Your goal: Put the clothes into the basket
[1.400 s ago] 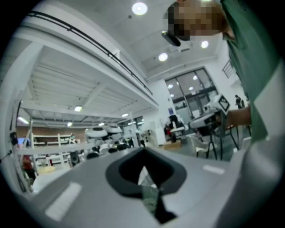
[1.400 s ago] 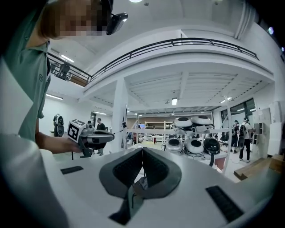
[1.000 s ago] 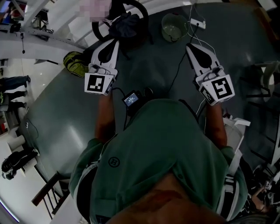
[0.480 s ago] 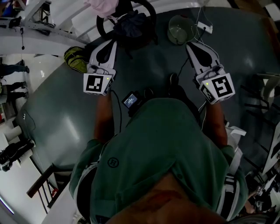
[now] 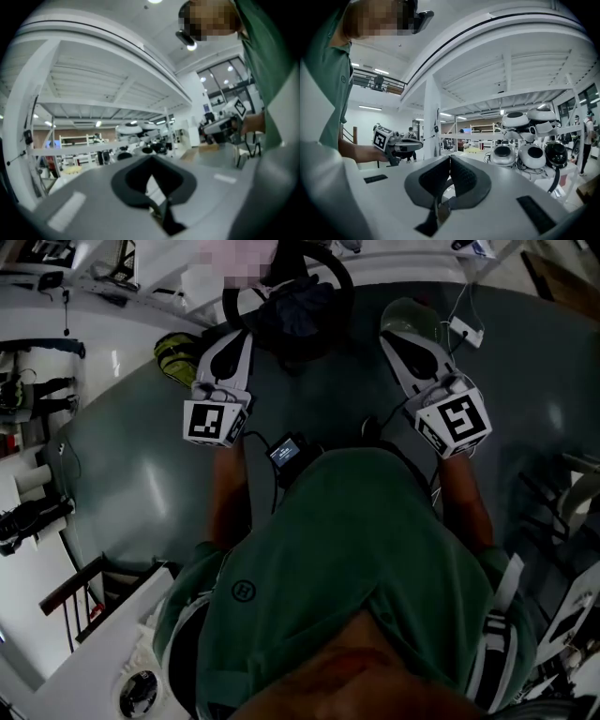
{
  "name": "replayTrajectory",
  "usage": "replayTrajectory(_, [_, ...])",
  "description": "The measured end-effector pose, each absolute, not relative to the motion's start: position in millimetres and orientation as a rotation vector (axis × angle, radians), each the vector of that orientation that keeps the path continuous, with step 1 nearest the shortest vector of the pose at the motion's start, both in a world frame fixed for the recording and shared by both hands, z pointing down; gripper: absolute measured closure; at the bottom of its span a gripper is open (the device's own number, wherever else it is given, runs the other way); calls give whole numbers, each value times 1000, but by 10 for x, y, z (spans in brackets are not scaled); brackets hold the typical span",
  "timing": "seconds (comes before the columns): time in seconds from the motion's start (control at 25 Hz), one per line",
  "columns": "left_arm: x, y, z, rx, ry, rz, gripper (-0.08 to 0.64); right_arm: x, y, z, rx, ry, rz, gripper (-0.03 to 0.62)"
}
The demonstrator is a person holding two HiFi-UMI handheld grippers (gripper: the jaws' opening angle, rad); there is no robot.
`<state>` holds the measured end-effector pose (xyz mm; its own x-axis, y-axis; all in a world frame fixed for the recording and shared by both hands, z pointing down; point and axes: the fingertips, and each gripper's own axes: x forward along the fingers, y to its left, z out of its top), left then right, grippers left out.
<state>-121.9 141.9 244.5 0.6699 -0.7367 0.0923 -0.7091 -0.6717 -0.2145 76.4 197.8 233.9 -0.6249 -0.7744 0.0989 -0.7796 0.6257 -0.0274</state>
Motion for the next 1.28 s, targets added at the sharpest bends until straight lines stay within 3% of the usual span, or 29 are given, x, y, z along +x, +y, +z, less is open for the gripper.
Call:
replayTrajectory(0.52, [-936,886,2498,-2692,1334,-223,557,852,1084,2628,1135,-2808,136,588])
replayTrajectory(1.28, [-1874,-706,3160,-2879,1274,-193,557,-286,-581,3171,1136,-2675,214,587])
